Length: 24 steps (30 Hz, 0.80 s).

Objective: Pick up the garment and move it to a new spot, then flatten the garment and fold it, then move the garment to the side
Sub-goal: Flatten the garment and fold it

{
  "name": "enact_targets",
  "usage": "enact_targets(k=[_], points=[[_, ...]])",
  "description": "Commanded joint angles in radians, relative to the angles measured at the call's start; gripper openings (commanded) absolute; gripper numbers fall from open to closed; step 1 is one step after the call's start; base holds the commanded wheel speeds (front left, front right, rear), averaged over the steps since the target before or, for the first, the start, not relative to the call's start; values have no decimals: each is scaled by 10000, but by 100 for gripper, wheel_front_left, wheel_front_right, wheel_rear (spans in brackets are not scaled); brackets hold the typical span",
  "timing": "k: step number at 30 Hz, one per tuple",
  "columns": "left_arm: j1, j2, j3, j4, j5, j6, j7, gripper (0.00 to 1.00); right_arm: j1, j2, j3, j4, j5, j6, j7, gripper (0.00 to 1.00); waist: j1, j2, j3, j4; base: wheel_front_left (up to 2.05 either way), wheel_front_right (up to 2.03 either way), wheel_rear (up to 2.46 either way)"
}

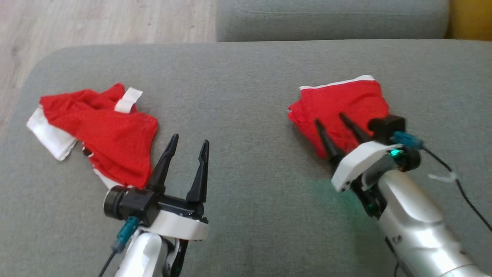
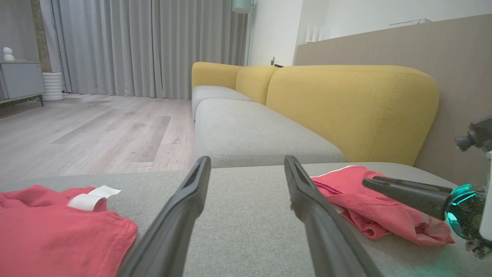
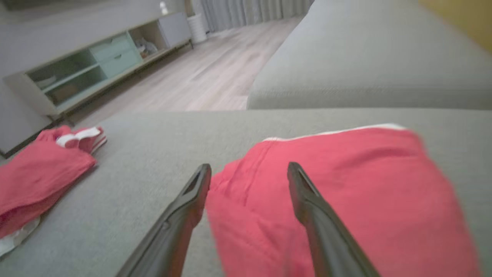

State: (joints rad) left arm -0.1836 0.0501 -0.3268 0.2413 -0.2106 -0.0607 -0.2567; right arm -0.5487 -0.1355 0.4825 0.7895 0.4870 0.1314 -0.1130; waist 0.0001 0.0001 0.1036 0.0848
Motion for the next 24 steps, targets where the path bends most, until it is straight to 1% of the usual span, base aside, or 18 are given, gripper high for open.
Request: enact_targets(k=[1, 4, 8, 11, 14, 19, 24], points=[[-239, 73, 401, -397, 14, 56, -51, 100, -340, 40, -138, -238, -148, -7, -363, 100, -1, -1, -100, -151, 0, 0, 0], [-250, 77, 518, -489, -34, 74, -51, 100, -281, -84, -1025, -287, -622, -7, -1043, 100, -1, -1, -211, -363, 0, 0, 0], [-195, 71, 628, -499, -78, 105, -51, 100, 153, -237, -2488, -833, -1484, -7, -1389, 100, -1, -1, -424, -610, 0, 0, 0], [-78, 63, 707, -519, -124, 133, -51, 100, 861, -110, -3466, -1570, -2183, -7, -1449, 100, -1, -1, -577, -755, 0, 0, 0], [73, 51, 786, -523, -187, 154, -51, 100, 1771, 183, -4263, -2473, -2876, -7, -1466, 100, -1, -1, -655, -853, 0, 0, 0], [318, 32, 870, -461, -240, 164, -51, 100, 3094, 675, -4952, -3807, -3439, -7, -1434, 100, -1, -1, -644, -929, 0, 0, 0], [443, 18, 894, -420, -234, 137, -51, 100, 3668, 827, -5192, -4638, -3538, -7, -1141, 100, -1, -1, -593, -919, 0, 0, 0]])
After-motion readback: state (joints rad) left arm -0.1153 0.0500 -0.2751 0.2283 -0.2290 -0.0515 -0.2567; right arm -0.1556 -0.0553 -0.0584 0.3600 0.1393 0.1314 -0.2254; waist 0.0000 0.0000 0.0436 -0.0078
